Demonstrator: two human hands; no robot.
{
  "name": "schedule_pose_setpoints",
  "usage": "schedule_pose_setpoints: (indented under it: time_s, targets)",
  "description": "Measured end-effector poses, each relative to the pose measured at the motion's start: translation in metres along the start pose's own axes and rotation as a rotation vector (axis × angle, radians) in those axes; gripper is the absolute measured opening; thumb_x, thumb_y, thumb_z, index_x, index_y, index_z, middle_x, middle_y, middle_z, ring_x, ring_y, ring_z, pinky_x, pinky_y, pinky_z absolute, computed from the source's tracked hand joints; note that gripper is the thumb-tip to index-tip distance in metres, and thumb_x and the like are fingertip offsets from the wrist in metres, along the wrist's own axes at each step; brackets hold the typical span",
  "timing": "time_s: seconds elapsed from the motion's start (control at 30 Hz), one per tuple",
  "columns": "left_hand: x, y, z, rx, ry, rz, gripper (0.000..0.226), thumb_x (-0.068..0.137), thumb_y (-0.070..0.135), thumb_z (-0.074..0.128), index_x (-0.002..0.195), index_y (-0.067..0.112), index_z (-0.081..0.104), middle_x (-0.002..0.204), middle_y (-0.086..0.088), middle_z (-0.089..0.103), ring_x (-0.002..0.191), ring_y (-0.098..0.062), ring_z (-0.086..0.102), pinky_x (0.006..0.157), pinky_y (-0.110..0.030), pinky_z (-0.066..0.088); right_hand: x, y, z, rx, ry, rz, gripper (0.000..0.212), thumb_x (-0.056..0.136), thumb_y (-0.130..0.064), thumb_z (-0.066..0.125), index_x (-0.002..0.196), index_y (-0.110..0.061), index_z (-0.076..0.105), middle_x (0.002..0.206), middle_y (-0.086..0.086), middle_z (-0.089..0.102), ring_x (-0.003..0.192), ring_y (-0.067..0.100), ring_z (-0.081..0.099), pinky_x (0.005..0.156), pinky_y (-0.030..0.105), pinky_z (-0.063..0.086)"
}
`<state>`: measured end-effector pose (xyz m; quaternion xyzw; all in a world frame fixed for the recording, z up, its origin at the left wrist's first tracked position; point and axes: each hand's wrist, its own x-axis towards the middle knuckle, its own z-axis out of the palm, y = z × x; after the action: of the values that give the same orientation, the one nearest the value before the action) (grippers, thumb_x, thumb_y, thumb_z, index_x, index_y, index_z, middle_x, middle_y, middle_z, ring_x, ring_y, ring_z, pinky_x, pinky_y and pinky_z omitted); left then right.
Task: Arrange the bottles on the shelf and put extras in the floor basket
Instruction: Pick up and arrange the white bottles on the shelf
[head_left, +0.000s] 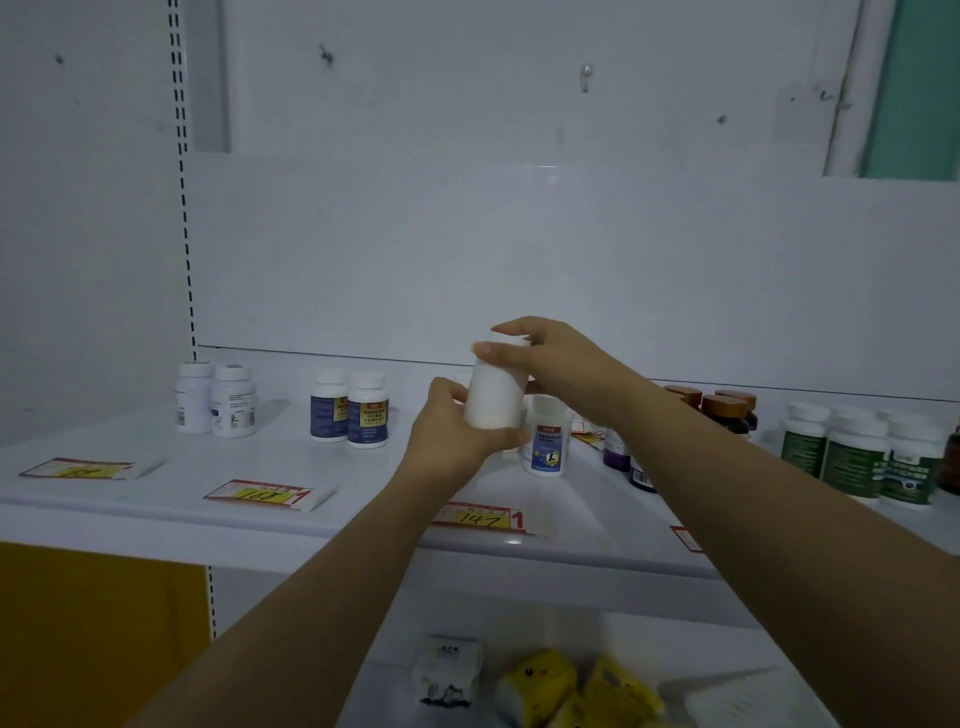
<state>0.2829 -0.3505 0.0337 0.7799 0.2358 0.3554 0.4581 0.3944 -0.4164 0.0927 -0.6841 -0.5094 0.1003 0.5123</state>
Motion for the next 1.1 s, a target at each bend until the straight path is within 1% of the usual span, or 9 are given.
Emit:
schedule_pose_setpoints:
  time_s: [0.1,0.27,0.33,0.43,0.5,0.7,0.8,0.93,1.1]
  targets:
    - [-0.001,0.003,-0.001,-0.051,-0.077,-0.004,0.067,0.078,0.031,0.074,0.130,0.015,0.036,0.128,-0.005,0.050,0.104,-0.016,0.050,0.084,-0.027,0.042,-0.001,0.002,-0.006,0.055,0.026,-0.017,0.046,0.086,-0.030,0.068,0.128,-0.022,0.052,0.114,0.003,0.057,0.095,0.015,0.062,0.081,0.027,0.055]
    - [-0.004,0.002,-0.006,-0.055,-0.168,0.013,0.055,0.086,0.027,0.065,0.135,0.018,0.042,0.133,-0.001,0.052,0.103,-0.011,0.049,0.088,-0.026,0.039,-0.001,0.002,-0.013,0.256,-0.080,0.031,0.040,0.091,-0.012,0.060,0.128,-0.025,0.050,0.122,0.007,0.062,0.110,0.021,0.060,0.092,0.035,0.052]
    - [-0.003,0.002,-0.004,-0.078,-0.119,0.001,0.052,0.084,0.026,0.068,0.129,0.018,0.043,0.127,-0.001,0.053,0.099,-0.011,0.049,0.083,-0.023,0.040,-0.002,0.000,-0.011,0.266,-0.094,0.049,0.042,0.092,-0.014,0.059,0.130,-0.026,0.047,0.124,0.005,0.060,0.108,0.017,0.059,0.087,0.032,0.051]
    - [-0.003,0.002,0.002,-0.116,-0.016,-0.003,0.051,0.077,0.023,0.076,0.114,0.018,0.041,0.119,-0.005,0.056,0.095,-0.014,0.054,0.073,-0.020,0.045,-0.006,0.000,-0.008,0.091,-0.038,0.035,0.049,0.088,-0.030,0.064,0.133,-0.026,0.047,0.121,0.003,0.056,0.100,0.014,0.060,0.078,0.026,0.052]
    - [-0.003,0.003,0.005,-0.097,-0.004,-0.003,0.055,0.075,0.023,0.078,0.111,0.017,0.037,0.117,-0.005,0.055,0.096,-0.015,0.054,0.076,-0.023,0.046,-0.008,0.001,-0.010,0.035,0.008,0.014,0.050,0.085,-0.033,0.067,0.131,-0.022,0.050,0.114,0.003,0.057,0.099,0.017,0.063,0.080,0.027,0.054]
    - [-0.006,0.005,0.003,-0.146,-0.197,-0.021,0.057,0.083,0.025,0.068,0.132,0.019,0.039,0.126,-0.002,0.056,0.103,-0.015,0.055,0.091,-0.031,0.042,-0.013,0.001,-0.026,0.200,-0.043,0.011,0.037,0.094,-0.012,0.056,0.130,-0.018,0.051,0.110,0.003,0.062,0.098,0.017,0.064,0.082,0.027,0.053]
    - [-0.004,0.005,0.007,-0.104,-0.139,-0.010,0.049,0.084,0.022,0.068,0.127,0.017,0.045,0.120,-0.002,0.057,0.099,-0.014,0.055,0.088,-0.030,0.043,-0.016,0.000,-0.025,0.185,-0.049,0.034,0.036,0.095,-0.018,0.055,0.130,-0.022,0.049,0.115,0.001,0.061,0.098,0.013,0.061,0.078,0.025,0.052]
    - [-0.003,0.007,0.015,-0.032,-0.022,0.032,0.051,0.076,0.018,0.077,0.114,0.017,0.042,0.108,0.000,0.056,0.092,-0.014,0.056,0.081,-0.028,0.046,-0.014,0.000,-0.018,-0.057,0.019,0.024,0.051,0.087,-0.043,0.062,0.132,-0.021,0.048,0.121,0.003,0.058,0.101,0.016,0.062,0.084,0.029,0.053]
    - [-0.004,0.008,0.013,-0.120,-0.159,0.012,0.065,0.079,0.020,0.074,0.132,0.018,0.036,0.120,0.004,0.054,0.103,-0.015,0.056,0.088,-0.029,0.045,-0.014,-0.002,-0.025,-0.039,0.015,-0.030,0.037,0.092,-0.028,0.060,0.128,-0.020,0.051,0.108,0.003,0.061,0.096,0.016,0.063,0.091,0.034,0.053]
